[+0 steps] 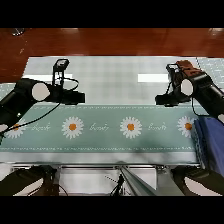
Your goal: Fold the shirts.
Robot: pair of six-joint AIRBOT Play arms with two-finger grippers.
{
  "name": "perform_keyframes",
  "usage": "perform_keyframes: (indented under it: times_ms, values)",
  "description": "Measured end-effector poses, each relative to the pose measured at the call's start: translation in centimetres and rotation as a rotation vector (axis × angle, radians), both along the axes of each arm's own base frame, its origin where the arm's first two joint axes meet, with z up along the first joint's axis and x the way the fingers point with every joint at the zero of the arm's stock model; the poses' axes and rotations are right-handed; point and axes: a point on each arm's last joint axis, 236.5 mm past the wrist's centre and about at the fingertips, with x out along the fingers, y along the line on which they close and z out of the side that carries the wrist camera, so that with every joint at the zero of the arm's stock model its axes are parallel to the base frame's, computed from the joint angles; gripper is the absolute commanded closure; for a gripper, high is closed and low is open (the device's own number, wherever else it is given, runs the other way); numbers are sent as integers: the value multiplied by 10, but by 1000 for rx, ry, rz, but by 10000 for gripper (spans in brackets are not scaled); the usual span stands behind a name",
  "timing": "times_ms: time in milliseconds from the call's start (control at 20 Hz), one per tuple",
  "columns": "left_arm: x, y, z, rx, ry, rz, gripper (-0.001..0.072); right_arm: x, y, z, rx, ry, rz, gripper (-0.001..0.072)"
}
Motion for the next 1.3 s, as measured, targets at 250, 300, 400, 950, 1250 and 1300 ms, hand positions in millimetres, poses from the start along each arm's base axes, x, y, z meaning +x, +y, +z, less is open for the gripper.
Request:
perform_keyframes:
  times_ms: [250, 300, 400, 950, 1250, 1300]
  values:
    - [0, 0, 0, 0, 0, 0, 689, 0, 0, 0, 0, 0, 0, 689]
    - [0, 0, 0, 0, 0, 0, 689, 0, 0, 0, 0, 0, 0, 688]
    - [0, 0, 0, 0, 0, 0, 689, 0, 0, 0, 0, 0, 0, 688]
    - [17, -3, 8, -23, -74, 11, 518, 40, 7, 14, 20, -178, 33, 279]
    - [76, 7, 42, 27, -372, -24, 7, 132, -42, 66, -88, -567, 30, 82]
    - [81, 14, 45, 47, -394, -23, 7, 145, -62, 71, -89, -598, -31, 82]
